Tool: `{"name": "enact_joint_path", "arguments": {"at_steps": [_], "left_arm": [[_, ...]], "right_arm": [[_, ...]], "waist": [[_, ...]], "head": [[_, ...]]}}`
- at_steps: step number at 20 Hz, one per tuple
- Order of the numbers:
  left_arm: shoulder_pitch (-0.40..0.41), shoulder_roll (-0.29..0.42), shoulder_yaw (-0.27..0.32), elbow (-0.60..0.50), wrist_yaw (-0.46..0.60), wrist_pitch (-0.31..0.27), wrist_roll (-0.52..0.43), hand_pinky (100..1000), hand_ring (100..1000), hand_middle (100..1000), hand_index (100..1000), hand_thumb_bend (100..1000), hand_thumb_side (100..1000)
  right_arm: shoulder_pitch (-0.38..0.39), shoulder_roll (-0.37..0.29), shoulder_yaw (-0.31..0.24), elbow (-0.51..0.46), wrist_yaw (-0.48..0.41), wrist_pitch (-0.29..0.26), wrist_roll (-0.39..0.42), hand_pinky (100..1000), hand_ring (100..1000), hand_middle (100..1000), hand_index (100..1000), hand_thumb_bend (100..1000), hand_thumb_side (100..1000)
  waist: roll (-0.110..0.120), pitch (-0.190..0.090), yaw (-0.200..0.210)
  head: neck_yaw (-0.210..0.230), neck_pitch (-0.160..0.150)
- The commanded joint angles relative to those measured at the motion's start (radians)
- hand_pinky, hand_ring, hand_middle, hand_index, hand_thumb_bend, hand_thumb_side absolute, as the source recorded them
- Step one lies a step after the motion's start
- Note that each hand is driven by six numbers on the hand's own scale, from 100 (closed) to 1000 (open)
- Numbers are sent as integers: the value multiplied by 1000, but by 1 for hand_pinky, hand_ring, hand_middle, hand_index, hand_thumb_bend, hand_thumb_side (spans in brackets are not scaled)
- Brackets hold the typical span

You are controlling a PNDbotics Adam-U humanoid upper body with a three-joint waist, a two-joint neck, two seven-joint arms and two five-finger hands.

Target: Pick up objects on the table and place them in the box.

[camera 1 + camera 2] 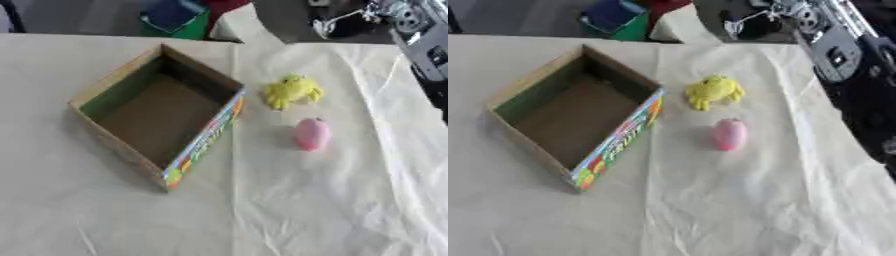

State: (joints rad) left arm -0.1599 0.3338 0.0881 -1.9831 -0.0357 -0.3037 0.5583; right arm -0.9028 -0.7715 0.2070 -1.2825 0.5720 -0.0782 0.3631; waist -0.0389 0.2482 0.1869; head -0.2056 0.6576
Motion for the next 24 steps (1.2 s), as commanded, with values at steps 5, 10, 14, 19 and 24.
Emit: {"name": "enact_joint_path", "arguments": {"at_steps": [5,10,14,19,24], "left_arm": [[-8,20,-1,-17,3,1,-4,520,647,619,756,100,954],[-9,21,0,-17,2,2,-3,521,647,619,756,100,954],[-10,20,0,-17,2,3,-2,521,646,619,756,100,954],[-11,18,0,-17,2,4,-3,521,646,619,756,100,955],[-11,16,0,-17,1,5,-3,521,645,619,756,100,956]], "right_arm": [[8,-72,2,11,-18,-19,93,785,834,718,938,100,258],[47,-103,5,6,-15,-25,119,812,857,761,990,100,540],[84,-115,7,7,-28,-16,134,823,866,778,1000,100,706],[116,-120,9,6,-50,-7,159,838,885,808,1000,100,753],[136,-120,17,13,-69,6,188,832,881,805,1000,100,730]], "waist": [[0,-18,0],[-3,-18,1],[-5,-16,3],[-6,-14,4],[-7,-12,7]], "head": [[0,-14],[3,-16],[5,-19],[6,-20],[5,-22]]}}
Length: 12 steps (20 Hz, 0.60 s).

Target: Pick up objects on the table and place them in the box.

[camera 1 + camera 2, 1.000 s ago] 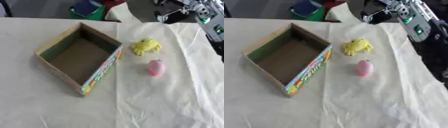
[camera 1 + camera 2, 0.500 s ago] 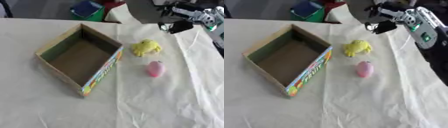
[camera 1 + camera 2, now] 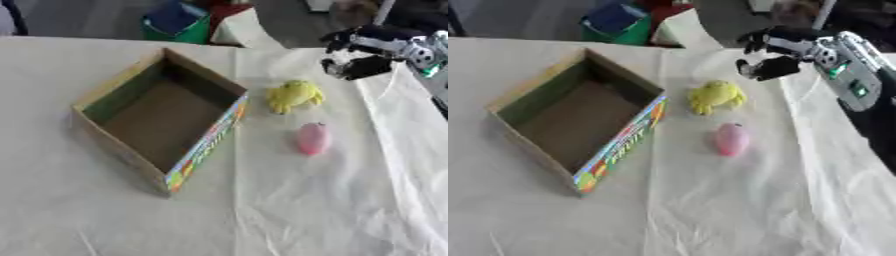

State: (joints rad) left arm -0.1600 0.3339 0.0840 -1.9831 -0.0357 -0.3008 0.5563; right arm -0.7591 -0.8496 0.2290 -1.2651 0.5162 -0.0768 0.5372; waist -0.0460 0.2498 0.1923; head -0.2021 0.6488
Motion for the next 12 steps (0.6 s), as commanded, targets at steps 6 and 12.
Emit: {"name": "enact_joint_path", "arguments": {"at_steps": [6,12], "left_arm": [[-13,13,3,-17,0,6,-3,521,644,619,755,100,958],[-13,12,4,-17,0,7,-2,522,643,619,755,100,958]], "right_arm": [[26,-38,7,-1,-41,16,45,835,880,801,1000,100,817],[57,-38,22,-4,-53,23,74,820,863,799,1000,100,889]], "waist": [[-3,-11,3],[-3,-10,6]], "head": [[5,-17],[6,-19]]}}
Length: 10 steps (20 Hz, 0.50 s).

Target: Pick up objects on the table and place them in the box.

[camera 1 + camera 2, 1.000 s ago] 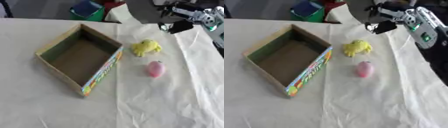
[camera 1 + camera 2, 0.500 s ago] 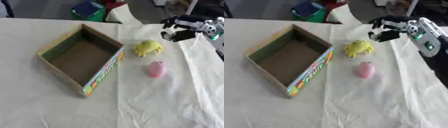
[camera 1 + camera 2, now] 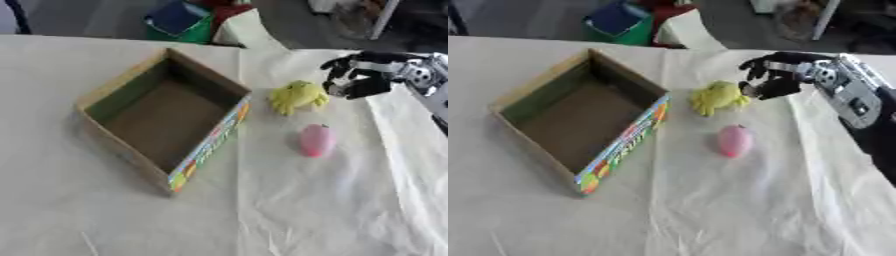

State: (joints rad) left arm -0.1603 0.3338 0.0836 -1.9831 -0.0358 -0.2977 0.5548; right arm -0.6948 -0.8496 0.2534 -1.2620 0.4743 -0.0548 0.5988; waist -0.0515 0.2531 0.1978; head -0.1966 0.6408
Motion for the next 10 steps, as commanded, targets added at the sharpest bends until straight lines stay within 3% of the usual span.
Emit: {"name": "enact_joint_path", "arguments": {"at_steps": [1,10], "left_arm": [[-13,12,4,-17,1,4,-1,522,643,619,755,100,958],[-14,10,3,-17,1,6,-3,522,643,618,754,100,959]], "right_arm": [[-3,-39,1,-9,-13,1,18,818,855,798,1000,100,908],[48,-41,4,-40,-30,11,40,818,847,782,1000,100,968]], "waist": [[2,-14,0],[1,-11,-1]], "head": [[0,-12],[2,-12]]}}
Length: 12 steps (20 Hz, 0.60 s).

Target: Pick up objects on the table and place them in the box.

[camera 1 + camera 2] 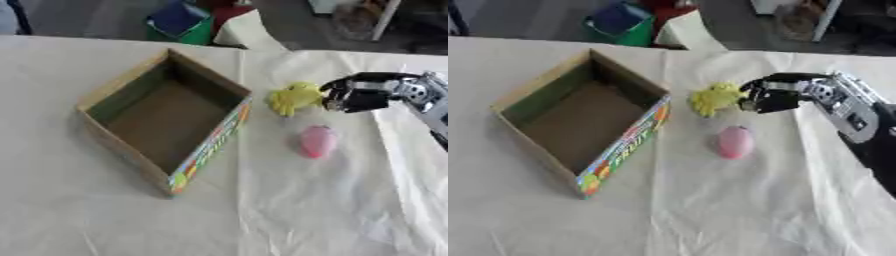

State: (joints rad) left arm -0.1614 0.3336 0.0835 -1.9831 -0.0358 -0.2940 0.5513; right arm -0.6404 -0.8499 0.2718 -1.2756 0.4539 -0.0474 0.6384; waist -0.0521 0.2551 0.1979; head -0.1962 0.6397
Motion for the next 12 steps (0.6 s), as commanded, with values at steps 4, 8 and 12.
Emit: {"name": "enact_joint_path", "arguments": {"at_steps": [4,8,12], "left_arm": [[-13,8,3,-17,1,4,-1,522,642,618,754,100,957],[-13,7,3,-17,0,5,-2,523,642,618,753,100,952],[-13,6,4,-17,0,7,-3,523,642,618,753,100,952]], "right_arm": [[6,-35,-19,-36,-16,9,0,821,846,788,1000,100,885],[13,-29,-25,-50,-38,1,8,821,830,769,1000,100,475],[21,-29,-40,-87,-86,2,3,815,818,749,1000,100,305]], "waist": [[3,-12,-1],[3,-11,-1],[2,-11,-2]], "head": [[1,-12],[1,-13],[2,-16]]}}
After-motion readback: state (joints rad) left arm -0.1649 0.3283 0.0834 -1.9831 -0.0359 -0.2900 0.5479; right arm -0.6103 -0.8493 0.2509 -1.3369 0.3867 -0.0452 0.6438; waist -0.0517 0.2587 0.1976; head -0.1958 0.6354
